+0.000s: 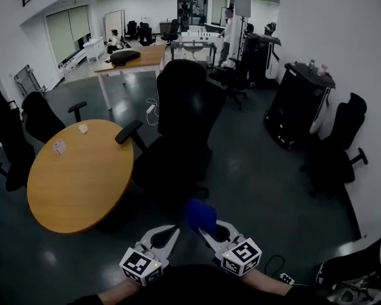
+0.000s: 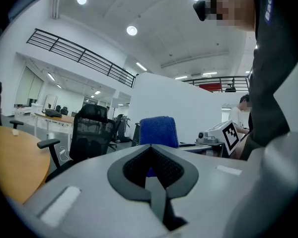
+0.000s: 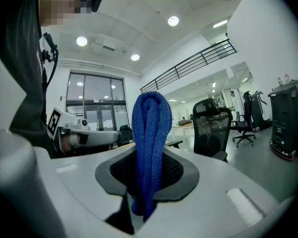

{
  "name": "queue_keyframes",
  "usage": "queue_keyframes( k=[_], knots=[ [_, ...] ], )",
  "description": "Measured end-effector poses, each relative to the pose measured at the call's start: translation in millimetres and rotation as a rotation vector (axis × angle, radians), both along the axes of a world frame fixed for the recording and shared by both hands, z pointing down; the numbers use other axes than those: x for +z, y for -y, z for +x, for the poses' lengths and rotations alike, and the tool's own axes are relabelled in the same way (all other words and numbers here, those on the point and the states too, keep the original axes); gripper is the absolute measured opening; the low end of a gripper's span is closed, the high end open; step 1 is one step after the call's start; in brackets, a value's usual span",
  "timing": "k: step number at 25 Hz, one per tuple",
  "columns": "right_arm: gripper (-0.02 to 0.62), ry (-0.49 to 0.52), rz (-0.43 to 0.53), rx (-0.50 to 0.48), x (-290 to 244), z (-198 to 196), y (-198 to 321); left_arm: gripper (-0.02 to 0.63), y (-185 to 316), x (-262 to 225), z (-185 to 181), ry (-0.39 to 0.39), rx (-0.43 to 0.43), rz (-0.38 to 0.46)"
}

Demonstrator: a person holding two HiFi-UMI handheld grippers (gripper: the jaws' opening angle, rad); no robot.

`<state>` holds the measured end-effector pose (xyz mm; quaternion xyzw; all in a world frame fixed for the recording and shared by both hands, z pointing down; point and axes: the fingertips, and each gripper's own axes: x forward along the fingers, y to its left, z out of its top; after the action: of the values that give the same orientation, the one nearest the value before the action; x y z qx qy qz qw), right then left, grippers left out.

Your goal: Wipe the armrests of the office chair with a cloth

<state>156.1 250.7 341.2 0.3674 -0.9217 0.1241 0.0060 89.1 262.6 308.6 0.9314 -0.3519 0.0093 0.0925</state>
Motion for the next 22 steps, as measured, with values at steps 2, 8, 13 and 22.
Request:
queue_keyframes(
  k=[2, 8, 13, 22],
  knots=[
    [0.092, 0.020, -0.002, -0.009, -1.0, 1.0, 0.2, 0.014, 1.2, -0.5, 1.6, 0.007, -0.007, -0.005],
    [0.091, 0.049, -0.006, -0.014, 1.4, 10.7, 4.4, 0.014, 2.7, 3.8, 8.9, 0.029, -0.030, -0.017],
    [0.091, 0.061, -0.006, -0.032, 2.1, 22.1, 9.0, 0.014, 3.7, 6.1, 22.5, 0.043, -0.042, -0.012],
    [0.091, 0.089, 0.002, -0.077, 6.7, 51.1, 18.4, 0.014, 10.4, 11.7, 54.6, 0.061, -0.097, -0.031]
  ],
)
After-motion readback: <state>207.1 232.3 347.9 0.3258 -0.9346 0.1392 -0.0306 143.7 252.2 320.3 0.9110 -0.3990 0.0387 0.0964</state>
